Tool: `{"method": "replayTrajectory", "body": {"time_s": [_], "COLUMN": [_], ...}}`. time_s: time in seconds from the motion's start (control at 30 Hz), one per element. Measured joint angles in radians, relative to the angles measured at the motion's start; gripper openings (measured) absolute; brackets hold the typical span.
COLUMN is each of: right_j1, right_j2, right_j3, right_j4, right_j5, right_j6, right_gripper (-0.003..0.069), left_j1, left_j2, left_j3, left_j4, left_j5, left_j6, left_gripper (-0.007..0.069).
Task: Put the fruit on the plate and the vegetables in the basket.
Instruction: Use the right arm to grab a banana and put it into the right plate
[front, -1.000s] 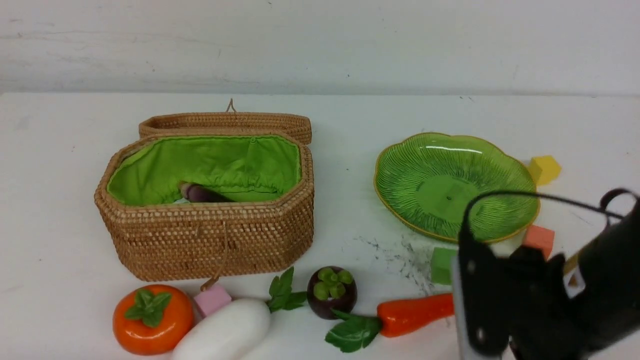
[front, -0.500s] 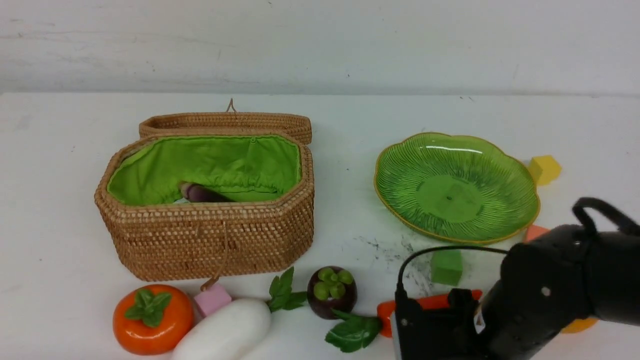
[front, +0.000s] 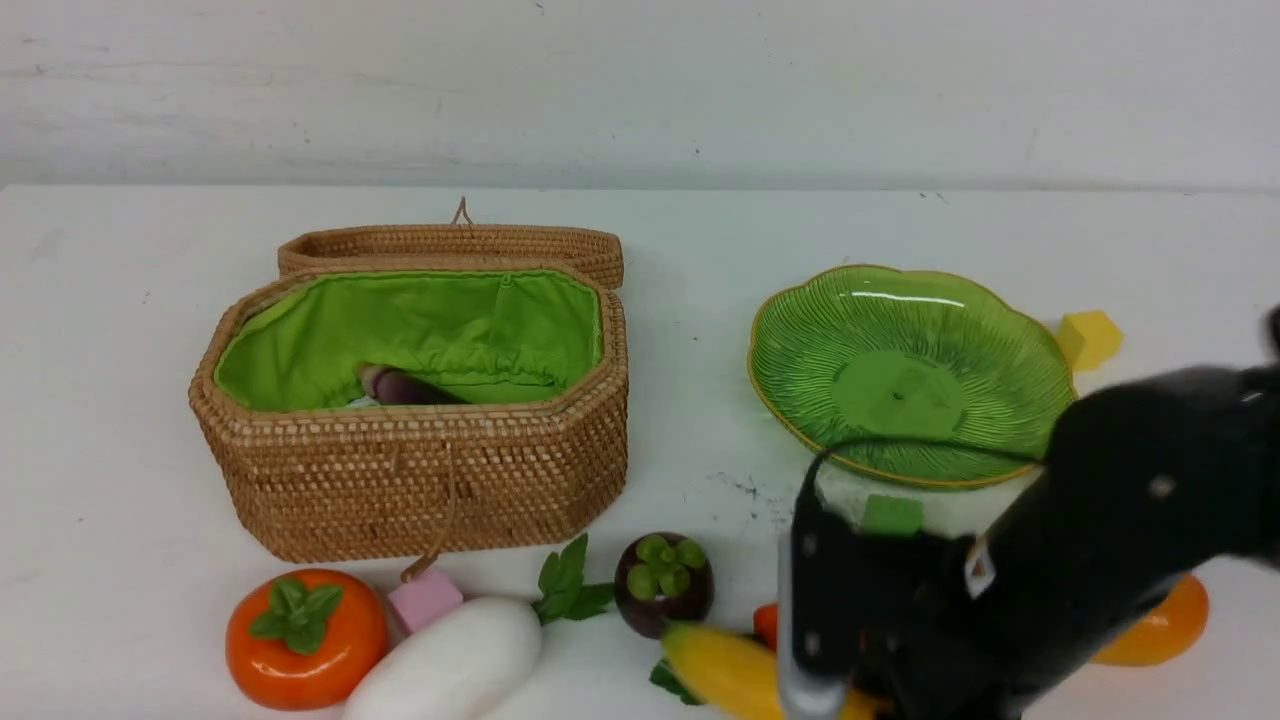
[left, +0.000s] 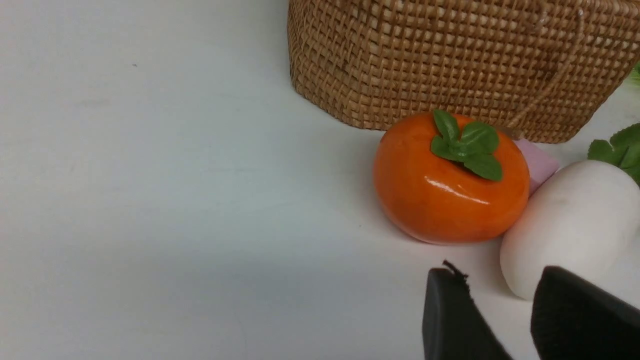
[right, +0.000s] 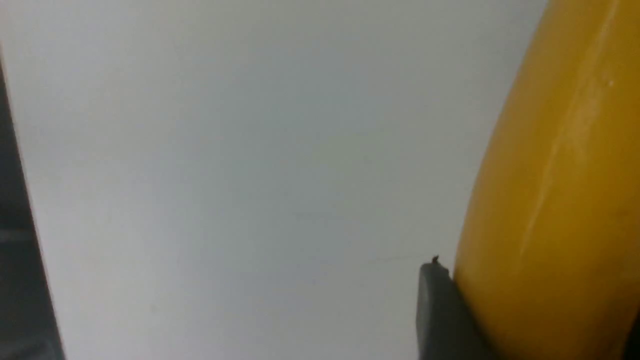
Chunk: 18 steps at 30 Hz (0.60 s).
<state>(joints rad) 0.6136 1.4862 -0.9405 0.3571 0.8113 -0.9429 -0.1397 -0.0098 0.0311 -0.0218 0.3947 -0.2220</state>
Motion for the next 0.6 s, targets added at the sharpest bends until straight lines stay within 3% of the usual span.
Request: {"method": "replayTrajectory", "body": {"time_s": [0.1,0.13,0.17,0.23,0.4,0.6], "right_j1": [-0.079,-0.085,-0.132,-0.196,-0.279,-0.33], "right_j2": [-0.018,-0.016,-0.002,0.04,0.205,0.429], "right_j3": [-0.094,-0.102,-0.157,-0.253,-0.451,-0.576], "right_j4": [0.019,0.019,0.017,0.013,0.068,0.265], "right_j5": [-0.031,-0.035,-0.066,-0.118,-0.272,-0.459], "right_j6": [0.359,0.382,0.524,0.662,0.841,1.034], "right_gripper": [0.0319,0.0319,0.0319,0.0319,0.0319,0.0319], "left_j1": [0.0,0.0,0.0,0.0,0.0,0.0], "left_j2": [0.0,0.0,0.0,0.0,0.0,0.0], "left_j3": [0.0,0.0,0.0,0.0,0.0,0.0], "left_j4": [0.0,0.0,0.0,0.0,0.0,0.0], "left_j5": [0.0,0.0,0.0,0.0,0.0,0.0], "left_j6": [0.0,0.0,0.0,0.0,0.0,0.0], "left_gripper": [0.0239,0.0239,0.0239,0.0239,0.0239,0.0239]}}
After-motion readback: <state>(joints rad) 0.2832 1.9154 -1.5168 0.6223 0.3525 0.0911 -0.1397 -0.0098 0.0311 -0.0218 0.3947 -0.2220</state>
